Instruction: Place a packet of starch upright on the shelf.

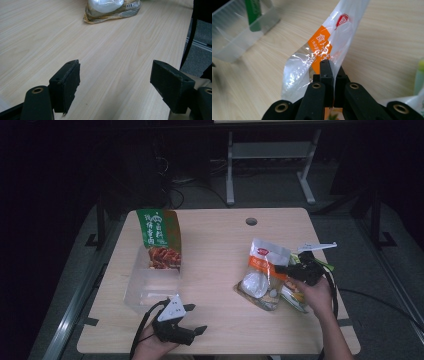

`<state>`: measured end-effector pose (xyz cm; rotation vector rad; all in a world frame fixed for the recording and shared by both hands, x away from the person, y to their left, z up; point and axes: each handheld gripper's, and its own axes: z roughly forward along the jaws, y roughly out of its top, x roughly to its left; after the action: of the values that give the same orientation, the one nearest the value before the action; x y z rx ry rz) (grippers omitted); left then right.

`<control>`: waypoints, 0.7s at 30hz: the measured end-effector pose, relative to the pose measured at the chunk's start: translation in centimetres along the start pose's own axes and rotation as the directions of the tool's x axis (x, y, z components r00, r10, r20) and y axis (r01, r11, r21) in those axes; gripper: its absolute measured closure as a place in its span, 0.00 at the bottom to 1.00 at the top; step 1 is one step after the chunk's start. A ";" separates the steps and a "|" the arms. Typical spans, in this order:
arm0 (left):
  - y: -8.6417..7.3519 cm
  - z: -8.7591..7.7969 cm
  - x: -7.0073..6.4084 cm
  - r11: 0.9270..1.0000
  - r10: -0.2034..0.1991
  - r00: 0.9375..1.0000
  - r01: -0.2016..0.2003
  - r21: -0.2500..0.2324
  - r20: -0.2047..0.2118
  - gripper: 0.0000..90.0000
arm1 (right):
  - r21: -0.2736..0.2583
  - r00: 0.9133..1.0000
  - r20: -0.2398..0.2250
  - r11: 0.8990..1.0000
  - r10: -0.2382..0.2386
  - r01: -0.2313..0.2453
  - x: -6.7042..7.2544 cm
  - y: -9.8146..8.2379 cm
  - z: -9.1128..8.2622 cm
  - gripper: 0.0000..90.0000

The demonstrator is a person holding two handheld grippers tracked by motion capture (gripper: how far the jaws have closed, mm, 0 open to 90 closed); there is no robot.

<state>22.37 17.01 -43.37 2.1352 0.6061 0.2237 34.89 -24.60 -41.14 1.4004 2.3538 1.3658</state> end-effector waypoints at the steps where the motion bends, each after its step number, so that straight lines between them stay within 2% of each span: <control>1: 0.0 0.0 0.0 1.000 0.001 1.000 -0.001 0.000 0.000 0.26 | -0.012 1.000 -0.007 1.000 -0.003 0.003 0.3 0.0 -0.2 0.99; 6: 0.1 0.0 0.0 1.000 0.006 1.000 -0.006 0.001 -0.001 0.26 | -0.049 0.999 -0.026 0.998 -0.036 0.035 1.5 0.1 -0.7 0.99; 7: 0.1 0.1 0.0 1.000 0.005 1.000 -0.005 0.001 0.001 0.26 | -0.069 0.998 -0.036 0.996 -0.060 0.057 2.4 0.1 -0.9 1.00; 12: 0.1 0.2 -0.1 1.000 0.001 1.000 -0.001 0.000 0.003 0.26 | -0.096 0.993 -0.048 0.990 -0.108 0.103 4.1 0.2 -1.2 1.00; 21: 0.2 0.4 0.0 1.000 0.009 1.000 -0.009 -0.001 0.010 0.26 | -0.105 0.976 -0.055 0.974 -0.209 0.203 7.3 0.8 -1.5 1.00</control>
<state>22.53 16.62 -43.48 2.1372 0.5912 0.2180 30.52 -20.08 -37.12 1.0668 2.3566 1.4675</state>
